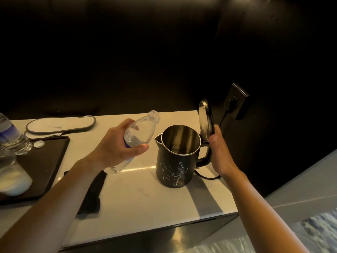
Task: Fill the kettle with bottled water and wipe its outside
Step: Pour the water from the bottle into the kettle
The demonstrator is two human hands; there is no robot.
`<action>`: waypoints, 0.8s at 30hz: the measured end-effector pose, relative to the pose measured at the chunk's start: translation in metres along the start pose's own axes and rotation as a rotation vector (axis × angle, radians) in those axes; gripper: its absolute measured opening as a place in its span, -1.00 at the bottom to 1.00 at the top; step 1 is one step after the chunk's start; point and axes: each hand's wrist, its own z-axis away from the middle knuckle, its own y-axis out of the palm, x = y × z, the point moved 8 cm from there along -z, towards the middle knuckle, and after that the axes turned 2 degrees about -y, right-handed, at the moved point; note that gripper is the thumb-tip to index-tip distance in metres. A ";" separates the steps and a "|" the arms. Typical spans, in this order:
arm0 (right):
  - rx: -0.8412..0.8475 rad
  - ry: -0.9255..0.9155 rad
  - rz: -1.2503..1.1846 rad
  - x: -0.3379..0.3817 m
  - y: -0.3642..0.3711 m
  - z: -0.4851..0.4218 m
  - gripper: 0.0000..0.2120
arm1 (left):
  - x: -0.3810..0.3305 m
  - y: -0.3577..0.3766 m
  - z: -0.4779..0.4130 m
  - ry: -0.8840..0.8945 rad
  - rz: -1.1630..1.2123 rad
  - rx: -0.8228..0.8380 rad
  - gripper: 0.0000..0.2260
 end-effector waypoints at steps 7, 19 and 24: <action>-0.024 -0.001 0.000 -0.002 -0.001 -0.001 -0.32 | -0.012 0.006 -0.026 0.031 -0.268 0.308 -0.24; -0.040 -0.009 0.018 -0.003 0.000 -0.001 -0.14 | -0.037 -0.002 -0.053 0.037 -0.579 0.511 -0.33; -0.044 -0.002 0.017 -0.004 0.000 -0.001 -0.09 | -0.044 -0.002 -0.058 0.039 -0.672 0.531 -0.34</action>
